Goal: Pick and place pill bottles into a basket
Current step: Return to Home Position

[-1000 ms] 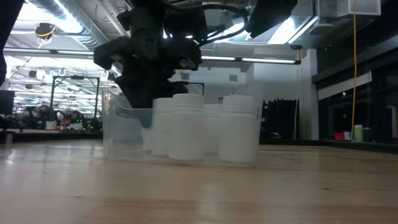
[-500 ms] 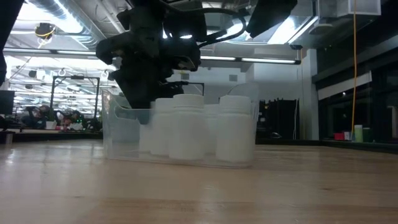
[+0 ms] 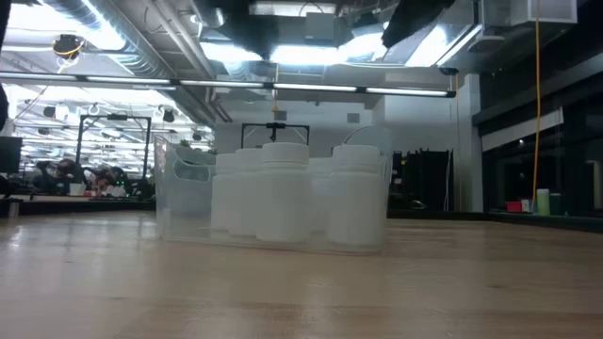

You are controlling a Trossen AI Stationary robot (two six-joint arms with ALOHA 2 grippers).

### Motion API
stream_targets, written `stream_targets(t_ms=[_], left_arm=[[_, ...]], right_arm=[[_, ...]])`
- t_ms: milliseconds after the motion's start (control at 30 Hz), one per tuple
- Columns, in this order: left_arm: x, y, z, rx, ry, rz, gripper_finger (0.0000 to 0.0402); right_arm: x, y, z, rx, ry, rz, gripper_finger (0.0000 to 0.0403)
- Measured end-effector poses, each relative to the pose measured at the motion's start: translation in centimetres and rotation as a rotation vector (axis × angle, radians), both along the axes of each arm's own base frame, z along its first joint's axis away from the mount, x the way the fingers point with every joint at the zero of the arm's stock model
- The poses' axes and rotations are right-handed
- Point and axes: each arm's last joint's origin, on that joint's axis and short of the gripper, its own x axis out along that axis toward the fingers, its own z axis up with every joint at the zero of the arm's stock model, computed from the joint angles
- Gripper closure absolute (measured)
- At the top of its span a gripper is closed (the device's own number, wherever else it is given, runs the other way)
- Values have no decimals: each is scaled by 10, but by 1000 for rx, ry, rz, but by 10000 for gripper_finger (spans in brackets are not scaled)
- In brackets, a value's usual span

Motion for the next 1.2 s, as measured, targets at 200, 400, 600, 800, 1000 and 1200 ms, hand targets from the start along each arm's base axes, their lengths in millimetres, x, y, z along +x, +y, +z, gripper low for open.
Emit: stream_targets(t_ms=[200, 400, 600, 800, 1000, 1200], left_arm=[[-51, 8, 91, -10, -310, 17, 160], [-122, 18, 141, 73, -528, 158, 160], [-172, 27, 161, 271, -638, 446, 160], [-198, 34, 159, 435, -593, 592, 160], [-209, 35, 115, 535, -387, 543, 160], [-208, 30, 58, 252, -530, 500, 160]], right_arm=[[-43, -16, 39, -24, -142, 9, 114], [-119, -34, 53, 1, -500, 26, 114], [-171, -36, 22, 66, -838, 210, 114], [-201, -41, -40, 127, -966, 110, 114], [-206, -42, -94, 223, -1024, 50, 114], [-191, -41, -119, 262, -997, 47, 130]])
